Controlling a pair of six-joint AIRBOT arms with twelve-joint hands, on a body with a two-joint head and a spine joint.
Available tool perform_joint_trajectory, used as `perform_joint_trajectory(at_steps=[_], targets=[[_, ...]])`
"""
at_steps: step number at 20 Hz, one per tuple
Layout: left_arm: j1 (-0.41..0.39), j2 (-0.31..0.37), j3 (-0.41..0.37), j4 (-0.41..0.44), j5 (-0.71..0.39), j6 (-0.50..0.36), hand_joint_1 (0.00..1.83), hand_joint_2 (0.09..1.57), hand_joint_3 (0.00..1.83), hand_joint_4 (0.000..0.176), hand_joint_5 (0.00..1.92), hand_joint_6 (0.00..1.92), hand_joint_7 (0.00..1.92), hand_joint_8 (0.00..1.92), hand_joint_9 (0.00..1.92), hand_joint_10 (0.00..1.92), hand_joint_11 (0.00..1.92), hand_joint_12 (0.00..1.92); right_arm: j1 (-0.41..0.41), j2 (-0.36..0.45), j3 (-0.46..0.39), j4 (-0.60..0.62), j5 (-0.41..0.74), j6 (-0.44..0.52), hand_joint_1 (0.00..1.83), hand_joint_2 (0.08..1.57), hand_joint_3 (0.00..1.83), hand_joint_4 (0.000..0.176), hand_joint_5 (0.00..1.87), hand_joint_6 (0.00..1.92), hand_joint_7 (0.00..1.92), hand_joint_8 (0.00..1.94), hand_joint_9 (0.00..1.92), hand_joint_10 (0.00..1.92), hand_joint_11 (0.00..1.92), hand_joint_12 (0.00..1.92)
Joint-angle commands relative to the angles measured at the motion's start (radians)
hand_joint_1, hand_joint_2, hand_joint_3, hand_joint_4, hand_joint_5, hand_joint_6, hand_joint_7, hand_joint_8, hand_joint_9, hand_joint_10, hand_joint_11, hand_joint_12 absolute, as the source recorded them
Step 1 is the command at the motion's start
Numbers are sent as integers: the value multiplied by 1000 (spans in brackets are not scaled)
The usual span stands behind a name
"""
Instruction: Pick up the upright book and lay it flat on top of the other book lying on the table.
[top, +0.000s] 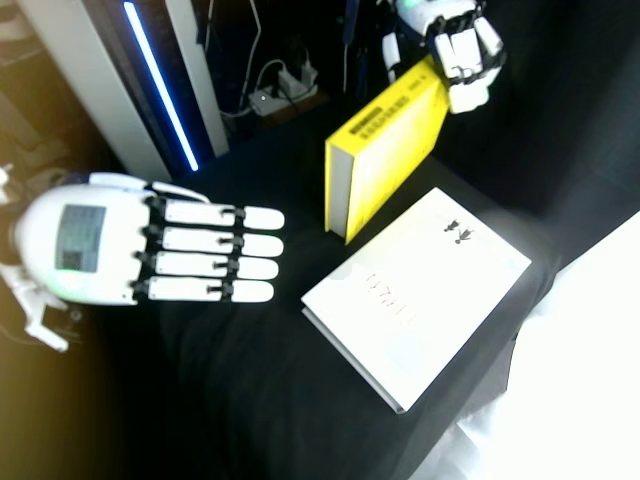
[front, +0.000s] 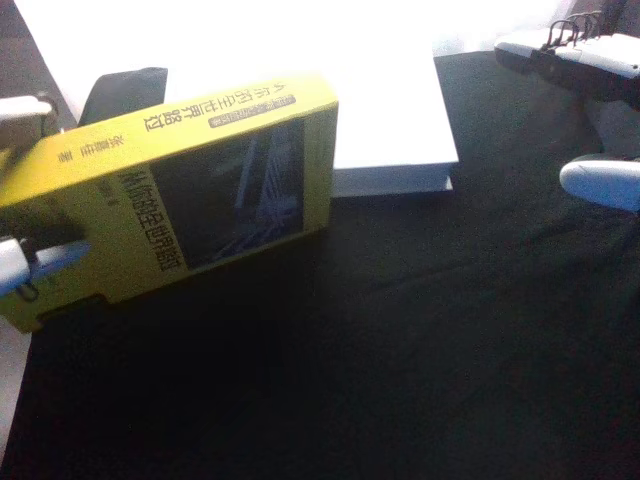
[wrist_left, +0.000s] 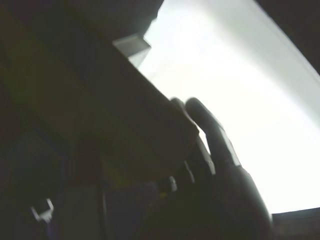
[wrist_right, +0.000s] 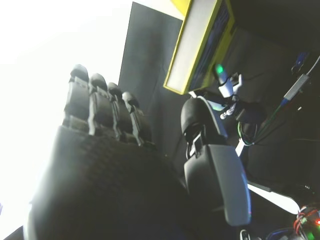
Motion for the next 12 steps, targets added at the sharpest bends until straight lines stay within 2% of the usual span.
perform_joint_trajectory(at_steps=[1,2,3,5,6,7,11,12], targets=[[15,13,5,15,-115,-33,1255,1133,3,0,833,1000,1076,1061,1294,622,984,1247,1,5,5,49,111,8,587,1378,0,21,0,0,0,0,0,0,0,0],[40,25,-1,23,-157,-69,1259,1123,0,0,870,949,1090,1046,1294,666,1012,1243,1,5,5,50,111,8,604,1374,0,22,0,0,0,0,0,0,0,0],[49,30,-5,26,-178,-80,1260,1123,0,0,863,965,1095,1036,1303,687,1035,1241,1,5,5,51,111,8,614,1367,0,14,0,0,0,0,0,0,0,0],[76,51,-26,43,-239,-89,1257,1130,1,0,833,1007,1090,1036,1291,673,997,1224,1,5,7,56,111,8,628,1362,0,37,0,0,0,0,0,0,0,0],[81,57,-35,53,-259,-89,1258,1126,2,0,838,1003,1101,1012,1304,603,1027,1163,1,5,7,59,111,8,658,1358,0,25,0,0,0,0,0,0,0,0],[84,64,-46,73,-281,-89,1259,1126,2,0,841,987,1099,1019,1305,586,1031,1154,1,5,9,66,112,8,644,1364,0,0,0,0,0,0,0,0,0,0],[84,73,-54,123,-347,-89,1256,1133,0,0,807,1054,1099,985,1297,587,991,1187,1,4,13,80,125,8,669,1358,0,0,0,0,0,0,0,0,0,0],[81,74,-54,132,-367,-89,1252,1144,2,0,784,1089,1079,1012,1279,587,953,1196,1,3,14,84,132,8,659,1364,0,0,0,0,0,0,0,0,50,25]])
